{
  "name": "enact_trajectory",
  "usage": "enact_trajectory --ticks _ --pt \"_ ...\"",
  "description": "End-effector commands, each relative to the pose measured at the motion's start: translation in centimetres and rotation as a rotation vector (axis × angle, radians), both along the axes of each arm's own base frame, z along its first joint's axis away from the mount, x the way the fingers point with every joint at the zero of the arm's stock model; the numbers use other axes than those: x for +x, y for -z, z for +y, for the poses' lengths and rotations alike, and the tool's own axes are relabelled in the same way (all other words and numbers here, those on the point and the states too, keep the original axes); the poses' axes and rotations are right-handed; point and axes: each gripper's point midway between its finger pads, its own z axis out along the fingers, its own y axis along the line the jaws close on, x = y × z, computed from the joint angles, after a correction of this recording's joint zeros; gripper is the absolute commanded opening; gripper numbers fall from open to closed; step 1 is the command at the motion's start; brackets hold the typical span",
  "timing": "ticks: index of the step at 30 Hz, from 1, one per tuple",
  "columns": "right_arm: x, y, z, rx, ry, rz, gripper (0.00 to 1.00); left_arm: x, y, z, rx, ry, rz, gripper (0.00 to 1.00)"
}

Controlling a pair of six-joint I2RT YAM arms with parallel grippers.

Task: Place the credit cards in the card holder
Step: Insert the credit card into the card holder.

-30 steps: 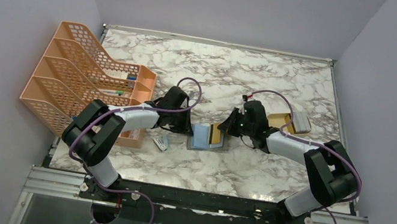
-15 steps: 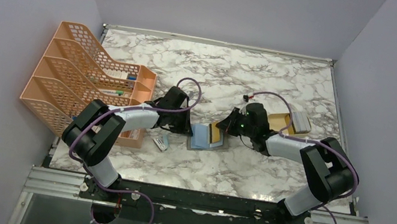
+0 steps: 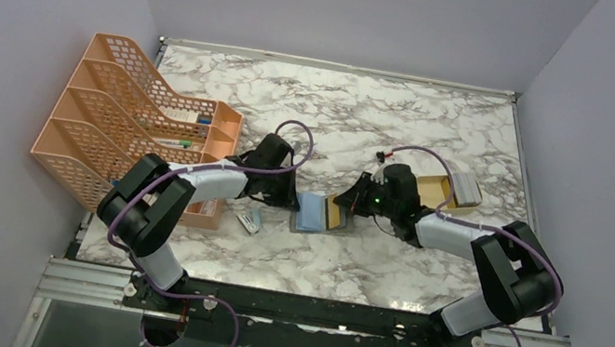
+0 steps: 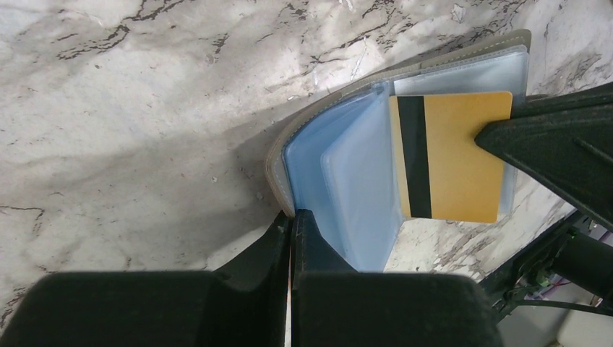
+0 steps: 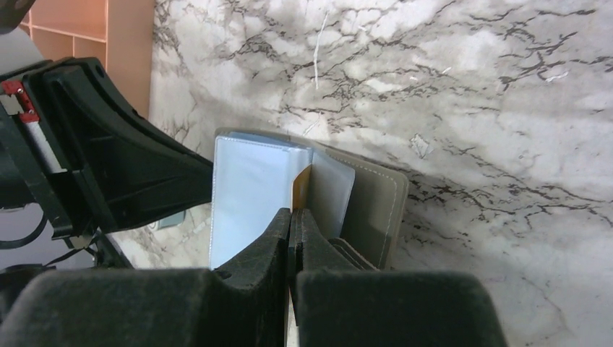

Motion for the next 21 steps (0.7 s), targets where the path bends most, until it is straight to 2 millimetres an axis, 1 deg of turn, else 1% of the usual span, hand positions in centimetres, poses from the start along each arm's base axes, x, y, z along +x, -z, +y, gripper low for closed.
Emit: enact_trajectory --ticks 1,3,10,13,16,18,21 --pt "-2.2 -0.6 0.8 0.027 -0.086 0.037 0.01 0.7 -0.4 -0.6 0.008 0.021 -0.023 0.0" --pt "-2.2 -0.7 1.0 0.036 -0.092 0.036 0.01 0.8 -0.4 -0.6 0.014 0.026 -0.023 0.0" --pt "-1.6 0.3 1.3 0.033 -0.089 0.053 0.01 0.9 0.5 -0.3 0.047 0.03 -0.008 0.0" --pt "-1.2 0.7 0.9 0.015 -0.083 0.064 0.01 0.8 0.7 0.0 0.065 0.029 -0.01 0.0" --pt "-1.0 1.3 0.1 -0.039 -0.069 0.092 0.01 0.9 0.6 0.0 0.07 0.028 -0.012 0.0" --pt "-1.0 0.8 0.0 -0.046 -0.076 0.084 0.01 0.9 0.6 0.0 0.067 0.028 -0.011 0.0" --pt "-1.8 -1.1 1.0 0.016 -0.147 0.064 0.01 1.0 0.6 0.0 0.071 0.031 -0.017 0.0"
